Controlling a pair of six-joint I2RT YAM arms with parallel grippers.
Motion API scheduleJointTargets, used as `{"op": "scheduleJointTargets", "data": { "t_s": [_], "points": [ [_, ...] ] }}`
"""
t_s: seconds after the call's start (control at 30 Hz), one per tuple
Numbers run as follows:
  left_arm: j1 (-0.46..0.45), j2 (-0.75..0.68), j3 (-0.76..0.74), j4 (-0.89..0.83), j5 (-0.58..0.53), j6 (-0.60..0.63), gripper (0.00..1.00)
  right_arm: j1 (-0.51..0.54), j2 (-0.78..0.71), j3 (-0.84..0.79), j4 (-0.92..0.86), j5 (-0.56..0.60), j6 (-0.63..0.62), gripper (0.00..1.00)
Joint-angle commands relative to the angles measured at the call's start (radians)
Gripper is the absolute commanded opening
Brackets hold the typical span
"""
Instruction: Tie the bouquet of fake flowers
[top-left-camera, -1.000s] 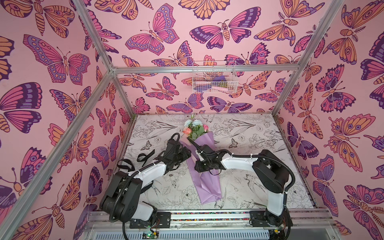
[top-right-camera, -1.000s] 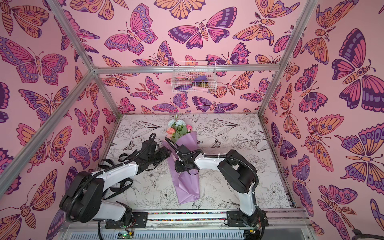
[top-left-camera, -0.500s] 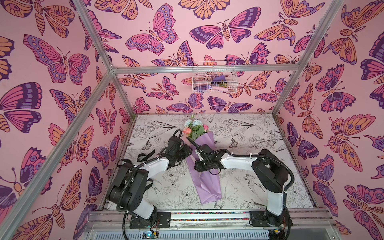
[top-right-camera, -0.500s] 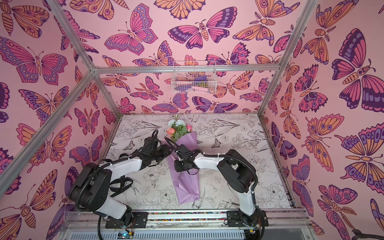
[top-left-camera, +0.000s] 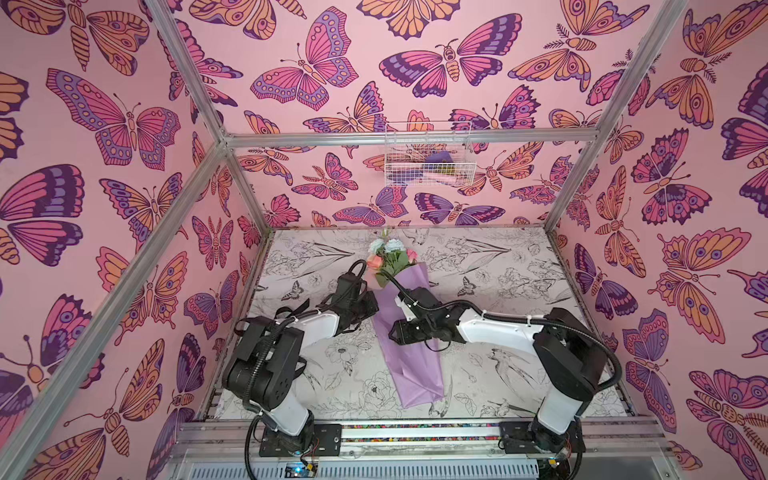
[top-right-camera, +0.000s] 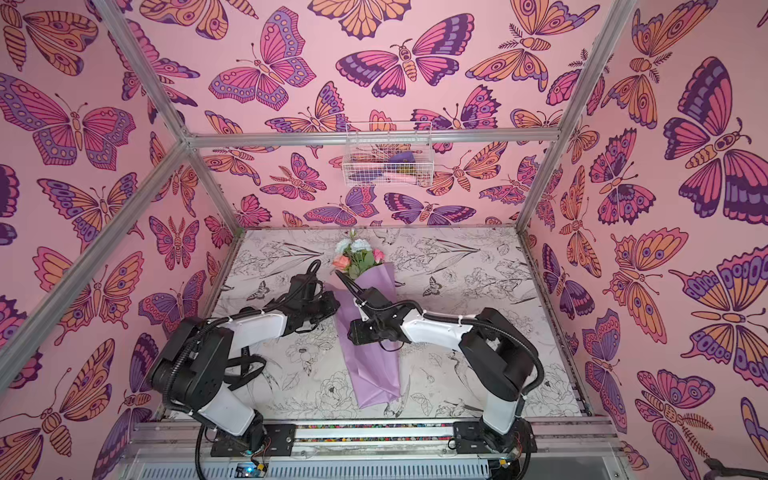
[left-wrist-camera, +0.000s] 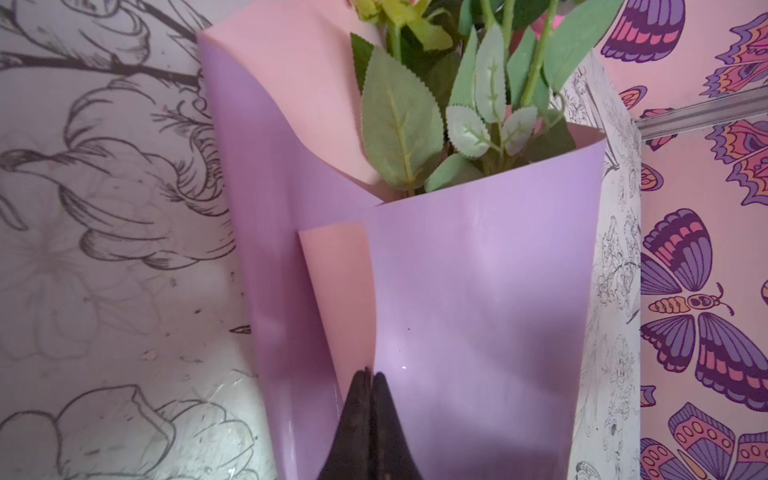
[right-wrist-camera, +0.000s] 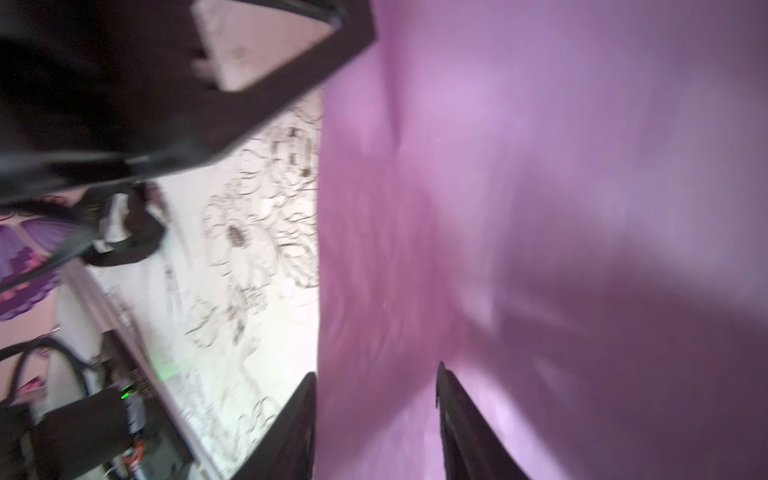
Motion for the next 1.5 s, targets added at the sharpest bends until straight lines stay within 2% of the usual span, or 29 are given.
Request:
{"op": "scheduleJointTargets", "data": {
  "t_s": [0.0,0.23,0.5,0.73,1.13,1.37,1.4,1.47],
  "points": [
    [0.009,0.017,0.022,-0.007,-0.004,0.081,0.00,0.013,-0.066,-0.069,0.072,-0.060,0.064,0.48],
    [0.008,0.022,0.003,-0.006,-0.040,0.136,0.00,0.028,-0.207,-0.238,0.128,-0.070,0.173,0.29],
    [0.010,0.060,0.003,0.005,-0.039,0.152,0.00,0.083,-0.295,-0.404,0.194,-0.038,0.297,0.19],
    [0.010,0.071,-0.021,0.042,-0.041,0.134,0.00,0.139,-0.275,-0.497,0.280,-0.014,0.376,0.16],
    [0.014,0.029,-0.061,0.056,-0.069,0.096,0.00,0.168,-0.192,-0.556,0.327,-0.013,0.400,0.15],
    [0.025,-0.070,-0.084,0.017,-0.070,0.094,0.14,0.168,-0.170,-0.567,0.355,-0.021,0.400,0.15],
    [0.025,-0.089,-0.088,0.007,-0.072,0.088,0.17,0.168,-0.170,-0.565,0.354,-0.023,0.398,0.15],
    [0.025,-0.136,-0.106,-0.015,-0.082,0.074,0.31,0.168,-0.169,-0.564,0.351,-0.023,0.398,0.15]
  ]
}}
